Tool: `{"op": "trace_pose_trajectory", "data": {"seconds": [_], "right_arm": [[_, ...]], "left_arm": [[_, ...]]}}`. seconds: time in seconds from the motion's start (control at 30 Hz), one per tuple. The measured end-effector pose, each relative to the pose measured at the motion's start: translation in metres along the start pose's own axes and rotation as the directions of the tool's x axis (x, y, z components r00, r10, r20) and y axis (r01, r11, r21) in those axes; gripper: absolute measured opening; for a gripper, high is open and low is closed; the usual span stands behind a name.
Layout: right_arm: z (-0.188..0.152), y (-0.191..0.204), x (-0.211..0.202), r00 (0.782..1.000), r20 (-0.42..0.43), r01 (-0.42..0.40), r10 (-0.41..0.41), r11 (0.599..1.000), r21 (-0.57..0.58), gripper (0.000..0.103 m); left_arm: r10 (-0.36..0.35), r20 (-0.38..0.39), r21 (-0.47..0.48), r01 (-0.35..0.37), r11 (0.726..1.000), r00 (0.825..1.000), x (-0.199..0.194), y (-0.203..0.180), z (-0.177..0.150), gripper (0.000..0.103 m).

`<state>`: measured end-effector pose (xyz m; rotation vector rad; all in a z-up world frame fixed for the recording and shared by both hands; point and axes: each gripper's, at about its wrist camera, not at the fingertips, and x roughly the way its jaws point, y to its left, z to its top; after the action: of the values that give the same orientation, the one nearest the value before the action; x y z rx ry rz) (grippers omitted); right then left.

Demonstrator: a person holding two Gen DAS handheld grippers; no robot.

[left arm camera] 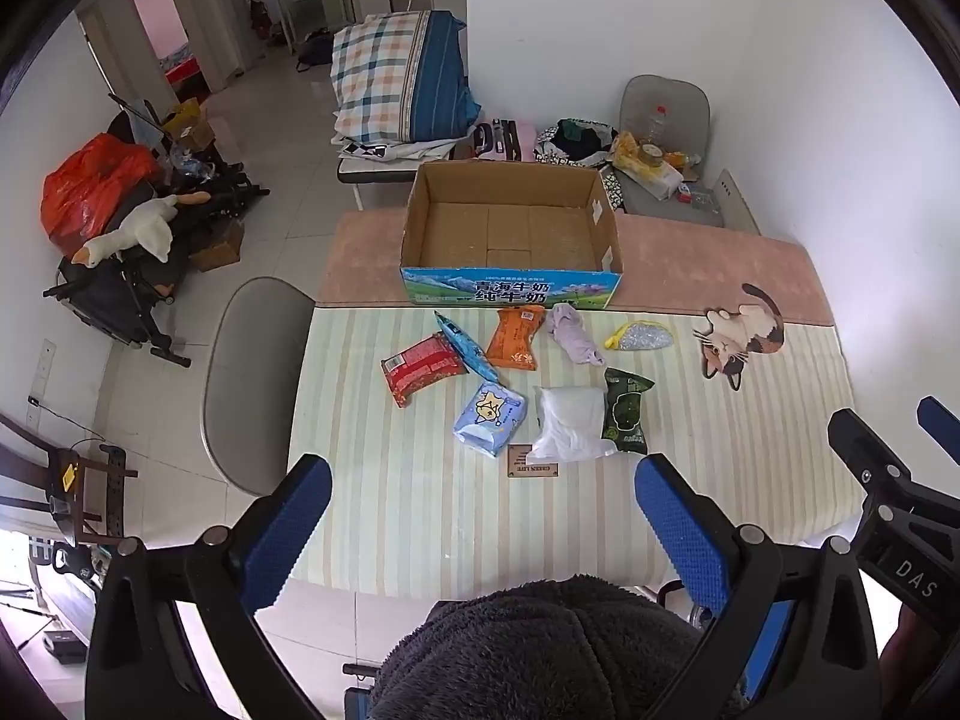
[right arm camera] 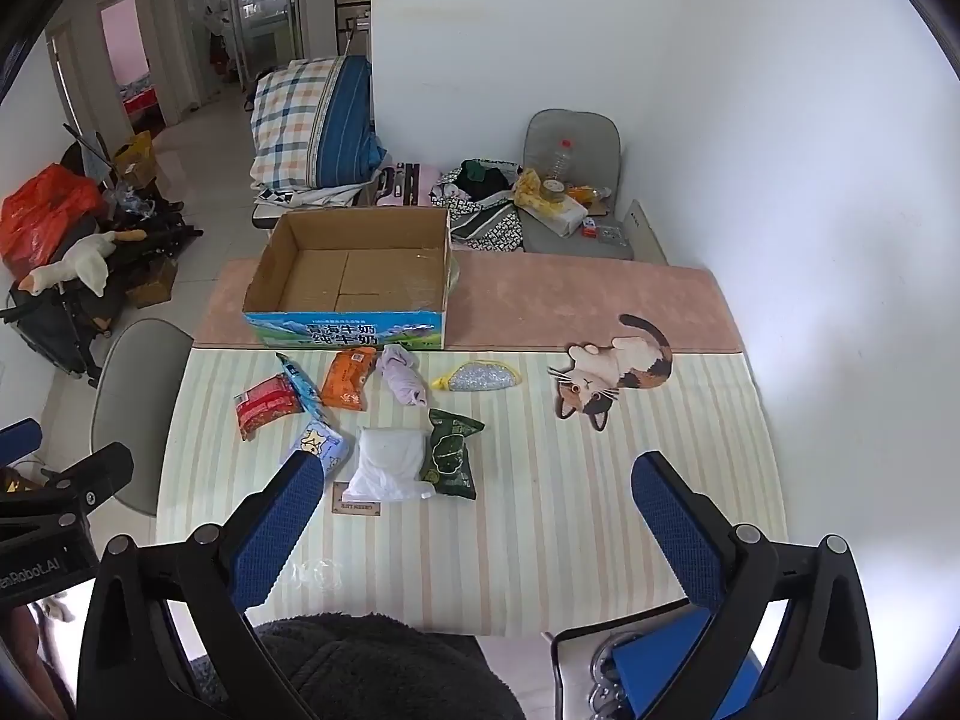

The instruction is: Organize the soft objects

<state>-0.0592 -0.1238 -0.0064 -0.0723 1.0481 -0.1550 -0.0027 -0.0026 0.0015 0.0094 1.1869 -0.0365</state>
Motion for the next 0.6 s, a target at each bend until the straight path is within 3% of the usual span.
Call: {"op": "trace_pose_trajectory", "data": {"seconds": [0.6], "right_arm": [[-0.0012, 0.003, -0.0031, 1.0, 0.012, 0.006, -0.006, 1.0, -0.009, 0.103]], "left_arm": [[-0.008, 0.02, -0.01, 0.009, 1.0, 1.0, 0.002, 0.0037, -0.0076, 0.103]]}}
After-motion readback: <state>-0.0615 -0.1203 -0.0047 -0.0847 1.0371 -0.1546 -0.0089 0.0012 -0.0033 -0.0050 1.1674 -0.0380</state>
